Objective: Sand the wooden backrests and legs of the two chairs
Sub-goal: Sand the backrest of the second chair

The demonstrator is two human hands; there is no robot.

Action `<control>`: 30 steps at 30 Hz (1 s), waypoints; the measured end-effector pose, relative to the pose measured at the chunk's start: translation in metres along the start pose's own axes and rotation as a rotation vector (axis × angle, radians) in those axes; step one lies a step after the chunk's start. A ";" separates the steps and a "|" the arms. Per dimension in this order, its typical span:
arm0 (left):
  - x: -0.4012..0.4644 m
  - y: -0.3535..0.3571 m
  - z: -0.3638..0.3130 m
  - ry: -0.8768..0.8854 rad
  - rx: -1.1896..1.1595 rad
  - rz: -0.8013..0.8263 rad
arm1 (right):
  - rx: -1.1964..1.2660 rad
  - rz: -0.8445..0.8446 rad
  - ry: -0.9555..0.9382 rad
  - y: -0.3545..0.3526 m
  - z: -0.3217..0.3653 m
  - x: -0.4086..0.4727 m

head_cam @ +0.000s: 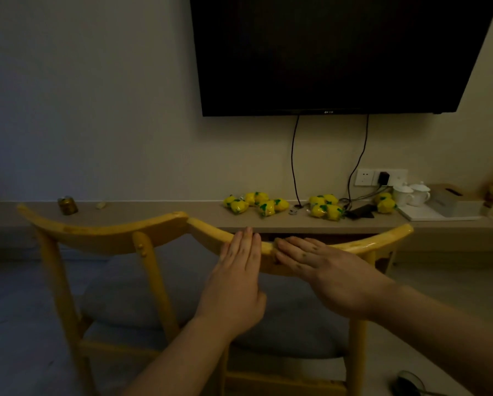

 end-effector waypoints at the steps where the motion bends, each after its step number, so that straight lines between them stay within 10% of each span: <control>1: 0.000 0.000 0.000 -0.003 -0.007 -0.004 | 0.010 0.019 0.001 0.002 -0.007 -0.008; 30: -0.002 -0.009 -0.005 -0.031 -0.084 -0.010 | 0.067 0.033 -0.025 -0.012 -0.014 -0.020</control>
Point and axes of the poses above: each hand's wrist, its own x-axis towards the middle knuckle, its own y-axis out of the palm, z = x × y, the point moved 9 cm from there along x, towards the middle knuckle, and after that the axes turned 5 degrees about y, right-handed, at the moved point
